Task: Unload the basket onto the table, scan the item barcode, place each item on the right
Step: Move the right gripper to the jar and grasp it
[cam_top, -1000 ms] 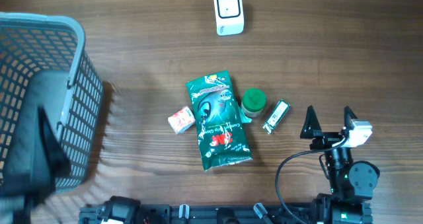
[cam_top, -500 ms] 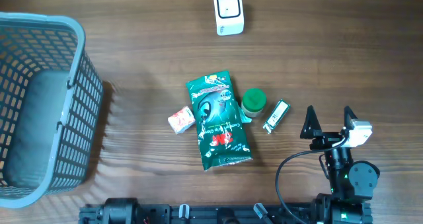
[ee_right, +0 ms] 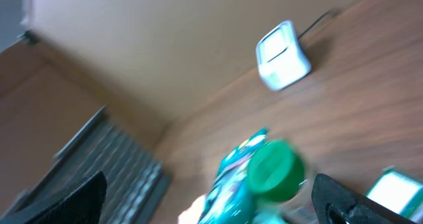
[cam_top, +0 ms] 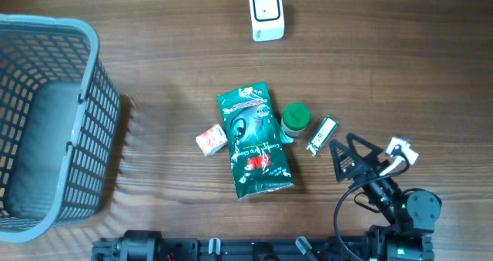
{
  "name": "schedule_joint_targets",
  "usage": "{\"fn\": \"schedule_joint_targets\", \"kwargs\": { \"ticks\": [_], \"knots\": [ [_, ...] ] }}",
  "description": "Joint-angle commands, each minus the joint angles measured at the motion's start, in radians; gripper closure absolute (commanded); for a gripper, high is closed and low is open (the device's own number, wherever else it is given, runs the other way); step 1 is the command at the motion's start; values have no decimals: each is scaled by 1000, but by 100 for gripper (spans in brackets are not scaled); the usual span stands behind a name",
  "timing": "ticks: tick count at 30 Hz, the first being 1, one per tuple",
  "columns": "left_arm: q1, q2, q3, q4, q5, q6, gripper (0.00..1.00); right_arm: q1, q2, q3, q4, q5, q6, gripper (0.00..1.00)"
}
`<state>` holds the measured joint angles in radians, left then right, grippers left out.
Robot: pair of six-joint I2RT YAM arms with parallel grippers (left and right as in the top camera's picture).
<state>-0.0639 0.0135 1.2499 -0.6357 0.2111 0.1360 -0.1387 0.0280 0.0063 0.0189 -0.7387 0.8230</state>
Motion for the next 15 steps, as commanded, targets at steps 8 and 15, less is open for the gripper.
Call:
{"fn": "schedule_joint_targets", "kwargs": {
  "ticks": [8,15],
  "knots": [
    [0,-6,-71,400,-2,-10,0,4,-3,-1,-10,-205,53,0],
    [0,-6,-81,277,-97,-10,0,4,-4,-1,-9,-201,196,0]
  ]
}}
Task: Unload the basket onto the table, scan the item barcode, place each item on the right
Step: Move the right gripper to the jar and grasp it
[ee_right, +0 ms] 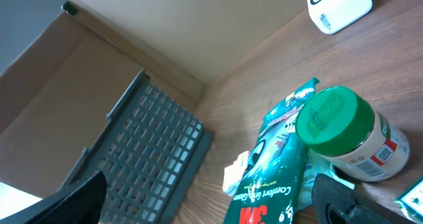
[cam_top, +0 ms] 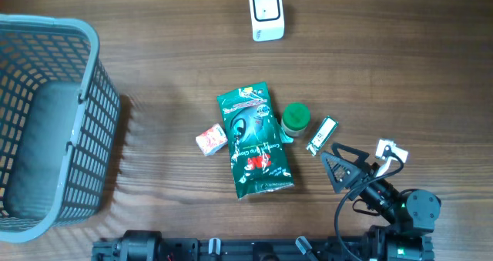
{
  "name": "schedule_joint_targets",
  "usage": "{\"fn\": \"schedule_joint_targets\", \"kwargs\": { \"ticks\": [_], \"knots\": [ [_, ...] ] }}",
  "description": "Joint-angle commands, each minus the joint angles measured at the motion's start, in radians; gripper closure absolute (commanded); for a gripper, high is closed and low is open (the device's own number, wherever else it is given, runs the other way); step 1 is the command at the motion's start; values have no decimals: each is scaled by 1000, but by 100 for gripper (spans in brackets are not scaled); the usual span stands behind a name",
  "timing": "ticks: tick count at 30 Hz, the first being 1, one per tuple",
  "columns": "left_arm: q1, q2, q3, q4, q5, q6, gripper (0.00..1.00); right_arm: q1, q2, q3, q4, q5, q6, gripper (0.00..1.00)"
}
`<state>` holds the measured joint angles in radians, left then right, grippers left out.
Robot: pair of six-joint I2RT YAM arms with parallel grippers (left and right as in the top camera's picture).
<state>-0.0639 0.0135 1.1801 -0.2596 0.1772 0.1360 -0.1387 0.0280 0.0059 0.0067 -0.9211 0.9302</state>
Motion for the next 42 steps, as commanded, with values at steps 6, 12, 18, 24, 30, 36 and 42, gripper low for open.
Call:
{"fn": "schedule_joint_targets", "kwargs": {
  "ticks": [6,12,18,24,30,36,42],
  "knots": [
    [0,-5,-106,-323,-63,-11,0,4,-4,-1,3,-13,63,0],
    [0,-5,-307,-295,-28,-18,0,4,3,-1,-1,-28,-64,0],
    [0,-5,-501,-247,43,-45,0,4,90,7,-2,5,-90,1],
    [0,-5,-591,-254,43,-48,0,4,263,111,-33,20,-151,1],
    [0,-5,-594,-319,43,-47,0,41,508,348,-333,186,-300,1],
    [0,-5,-594,-423,42,-47,0,281,774,690,-682,613,-399,0],
    [0,-5,-594,-472,43,-47,0,520,1107,996,-871,846,-608,0]
  ]
}}
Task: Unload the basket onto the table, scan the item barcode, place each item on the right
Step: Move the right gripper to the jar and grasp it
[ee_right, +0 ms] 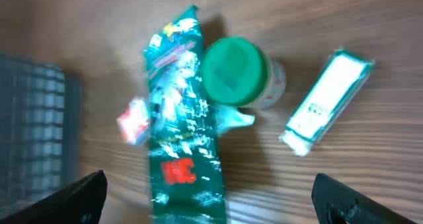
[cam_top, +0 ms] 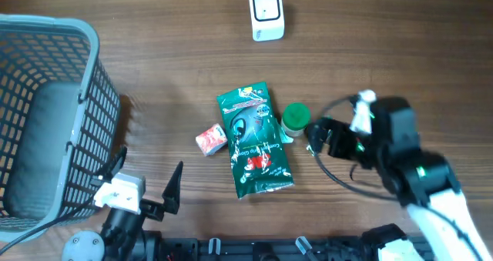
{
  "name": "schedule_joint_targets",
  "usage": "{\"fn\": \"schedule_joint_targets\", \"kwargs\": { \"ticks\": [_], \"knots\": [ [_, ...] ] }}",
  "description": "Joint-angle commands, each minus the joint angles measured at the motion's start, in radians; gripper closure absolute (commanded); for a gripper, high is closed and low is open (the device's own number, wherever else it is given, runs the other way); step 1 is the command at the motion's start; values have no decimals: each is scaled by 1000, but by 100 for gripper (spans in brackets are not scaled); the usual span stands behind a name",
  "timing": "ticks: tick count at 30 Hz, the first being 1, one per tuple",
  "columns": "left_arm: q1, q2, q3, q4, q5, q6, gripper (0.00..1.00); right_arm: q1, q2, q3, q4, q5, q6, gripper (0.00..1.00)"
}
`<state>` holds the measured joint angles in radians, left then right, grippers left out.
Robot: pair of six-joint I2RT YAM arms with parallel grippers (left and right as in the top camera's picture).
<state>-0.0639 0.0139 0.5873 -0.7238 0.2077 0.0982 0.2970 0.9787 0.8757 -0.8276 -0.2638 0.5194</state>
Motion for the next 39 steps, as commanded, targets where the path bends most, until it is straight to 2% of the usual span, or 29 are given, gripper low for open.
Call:
{"fn": "schedule_joint_targets", "kwargs": {
  "ticks": [1,4,7,13,18,24,36,39],
  "knots": [
    [0,-5,-1,-8,13,-10,0,99,219,165,-50,190,-262,0],
    [0,-5,-1,-9,13,-10,0,104,369,236,-24,190,-382,0],
    [0,-5,-1,-16,13,-10,0,104,491,262,21,216,-384,0],
    [0,-5,-1,-34,13,-10,0,105,714,412,-65,235,-382,0],
    [0,-5,-1,-65,13,-10,0,106,768,468,-93,143,-427,0],
    [0,-5,-1,-79,13,-10,0,106,834,467,-132,148,-486,0],
    [0,-5,-1,-109,13,-10,0,145,1014,467,-112,188,-462,0],
    [0,-5,-1,-109,12,-9,0,145,1045,466,-104,204,-438,9]
  ]
}}
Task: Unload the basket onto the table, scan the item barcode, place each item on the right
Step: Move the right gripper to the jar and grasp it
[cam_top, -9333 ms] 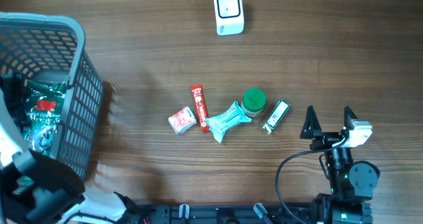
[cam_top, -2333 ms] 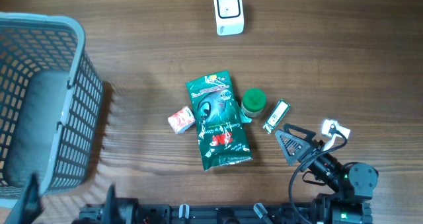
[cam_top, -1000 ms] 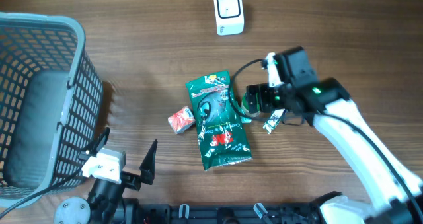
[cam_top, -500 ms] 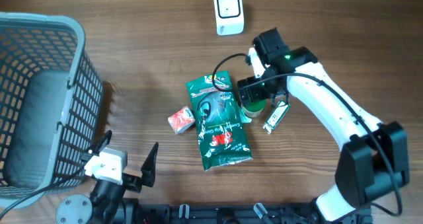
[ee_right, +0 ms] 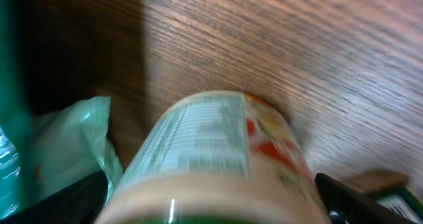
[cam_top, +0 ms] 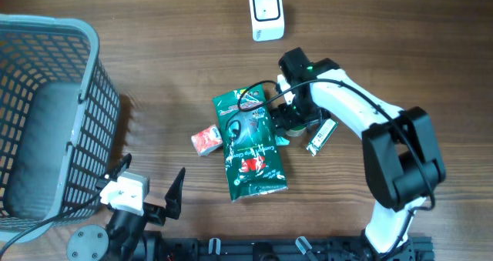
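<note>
A jar with a green lid and a white printed label point(ee_right: 211, 141) stands on the table, filling the right wrist view. My right gripper point(ee_right: 208, 201) is down around it, open, with one black finger point(ee_right: 69, 197) on each side. In the overhead view the right gripper point(cam_top: 296, 113) covers most of the jar. The white scanner point(cam_top: 266, 13) stands at the far edge, well beyond the jar. My left gripper point(cam_top: 152, 172) is open near the front left edge, holding nothing.
A green foil bag point(cam_top: 250, 142) lies just left of the jar, with a small red and white packet point(cam_top: 204, 140) beyond it. A green and white stick pack point(cam_top: 322, 136) lies to the jar's right. A grey basket point(cam_top: 92, 41) fills the left side.
My right gripper was above the items, looking down on the jar's lid. Now it is low with the jar between its open fingers. The bag and red packet have shifted slightly left.
My right gripper was first low at the front right, looking across at the jar and the scanner. Then it was above the jar and the stick pack, and the left arm had come into view at the front left. Now it brackets the jar.
</note>
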{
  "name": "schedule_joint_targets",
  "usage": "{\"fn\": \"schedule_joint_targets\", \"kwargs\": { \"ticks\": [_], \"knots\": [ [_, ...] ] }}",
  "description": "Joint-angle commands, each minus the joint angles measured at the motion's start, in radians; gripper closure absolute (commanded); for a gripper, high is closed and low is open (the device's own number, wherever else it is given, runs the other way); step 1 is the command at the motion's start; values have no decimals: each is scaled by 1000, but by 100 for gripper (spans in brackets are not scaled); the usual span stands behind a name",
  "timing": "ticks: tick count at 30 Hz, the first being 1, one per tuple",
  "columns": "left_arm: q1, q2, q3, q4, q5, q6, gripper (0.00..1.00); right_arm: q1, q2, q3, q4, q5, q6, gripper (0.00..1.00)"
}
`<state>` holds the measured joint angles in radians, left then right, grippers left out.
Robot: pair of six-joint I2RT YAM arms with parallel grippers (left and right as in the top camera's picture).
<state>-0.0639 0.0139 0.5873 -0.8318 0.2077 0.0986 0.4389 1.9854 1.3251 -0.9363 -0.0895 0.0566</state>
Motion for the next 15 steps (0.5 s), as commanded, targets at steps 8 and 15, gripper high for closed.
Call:
{"fn": "schedule_joint_targets", "kwargs": {
  "ticks": [8,15],
  "knots": [
    [0,-5,-1,-27,12,-10,0,3,53,17,18,34,104,35],
    [0,-5,-1,-27,12,-10,0,3,51,111,-72,30,183,41]
  ]
}}
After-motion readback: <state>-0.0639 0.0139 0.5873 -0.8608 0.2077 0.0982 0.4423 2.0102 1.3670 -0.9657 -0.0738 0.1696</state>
